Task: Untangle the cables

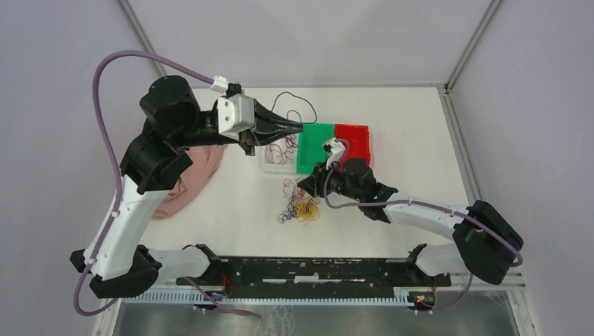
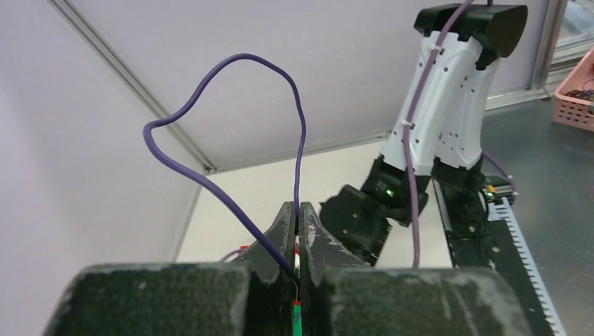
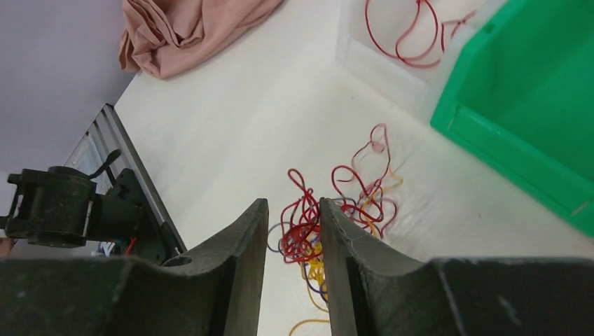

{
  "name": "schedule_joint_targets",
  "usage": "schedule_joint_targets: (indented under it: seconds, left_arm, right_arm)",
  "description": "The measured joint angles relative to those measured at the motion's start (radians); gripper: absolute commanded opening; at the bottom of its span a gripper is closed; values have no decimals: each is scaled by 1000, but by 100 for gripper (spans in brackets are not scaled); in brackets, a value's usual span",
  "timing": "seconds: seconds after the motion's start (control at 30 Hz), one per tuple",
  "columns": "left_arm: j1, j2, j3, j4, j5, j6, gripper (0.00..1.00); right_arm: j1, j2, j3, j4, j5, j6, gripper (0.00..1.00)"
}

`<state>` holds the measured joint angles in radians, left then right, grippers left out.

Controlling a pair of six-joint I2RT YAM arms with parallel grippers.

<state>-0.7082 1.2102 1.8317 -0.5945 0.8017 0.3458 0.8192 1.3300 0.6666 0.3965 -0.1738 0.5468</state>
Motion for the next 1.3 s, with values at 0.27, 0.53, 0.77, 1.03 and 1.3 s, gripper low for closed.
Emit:
schedule_joint_targets:
  seconds: [0.27, 0.53, 0.77, 1.03, 1.3]
  left_arm:
    - [0, 2, 40, 51, -48, 39, 3]
    - [0, -22, -73, 47, -68, 73, 3]
    - [0, -27, -166, -16, -66, 135, 3]
    - [0, -47, -192, -63, -54, 158, 3]
    - [0, -58, -203, -65, -32, 159, 3]
  right_arm:
    - [0, -6, -154, 62, 16, 77, 67]
    - [0, -259, -26, -204, -76, 13, 82]
    - [0, -467, 213, -422, -167, -123, 88]
    - [2, -475, 267, -467, -192, -182, 99]
    - [1, -333, 281, -291, -132, -174, 100]
